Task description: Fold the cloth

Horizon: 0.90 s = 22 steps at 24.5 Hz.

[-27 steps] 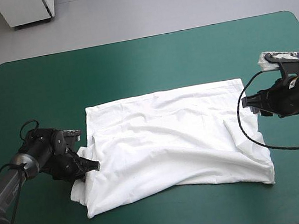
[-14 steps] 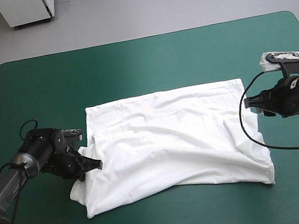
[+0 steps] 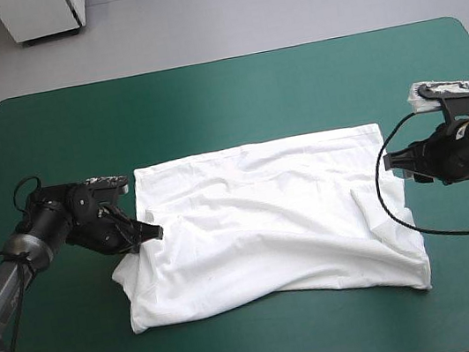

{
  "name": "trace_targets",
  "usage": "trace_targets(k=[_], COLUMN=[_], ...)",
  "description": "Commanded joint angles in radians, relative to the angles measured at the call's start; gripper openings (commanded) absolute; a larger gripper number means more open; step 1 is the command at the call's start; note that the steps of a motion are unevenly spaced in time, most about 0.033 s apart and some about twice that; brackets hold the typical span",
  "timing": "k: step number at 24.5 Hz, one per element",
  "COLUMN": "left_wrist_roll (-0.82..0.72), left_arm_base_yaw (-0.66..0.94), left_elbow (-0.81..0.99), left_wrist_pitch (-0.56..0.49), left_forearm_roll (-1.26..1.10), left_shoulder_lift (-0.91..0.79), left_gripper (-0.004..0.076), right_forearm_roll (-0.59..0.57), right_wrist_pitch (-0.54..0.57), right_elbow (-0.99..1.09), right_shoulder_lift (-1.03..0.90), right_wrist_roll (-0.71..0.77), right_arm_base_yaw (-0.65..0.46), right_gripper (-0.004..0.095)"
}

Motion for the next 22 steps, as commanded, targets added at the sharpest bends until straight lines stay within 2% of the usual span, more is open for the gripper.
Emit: trace_targets(k=[1, 10, 14, 22], left_wrist_roll=[0.085, 0.135, 0.133, 0.141], left_arm_base_yaw=[-0.005, -0.182, -0.186, -0.186], left_elbow=[-0.051, -0.056, -0.056, -0.056], left_wrist_pitch=[-0.007, -0.091, -0.083, -0.086], left_forearm_roll=[-0.15, -0.216, -0.216, -0.216], left_shoulder_lift=[-0.038, 0.003, 0.119, 0.173], left_gripper=[-0.0009, -0.0009, -0.0009, -0.0008], right_forearm_roll=[0.002, -0.022, -0.022, -0.023], right_wrist_pitch=[-0.028, -0.028, -0.028, -0.028], right_elbow=[-0.034, -0.034, -0.034, -0.034], right_shoulder_lift=[-0.018, -0.018, -0.018, -0.018], right_wrist_roll=[-0.005, -0.003, 0.004, 0.004], right_arm_base_yaw=[-0.002, -0.002, -0.002, -0.002], right_gripper=[0.0398, 0.0398, 0.0398, 0.0398])
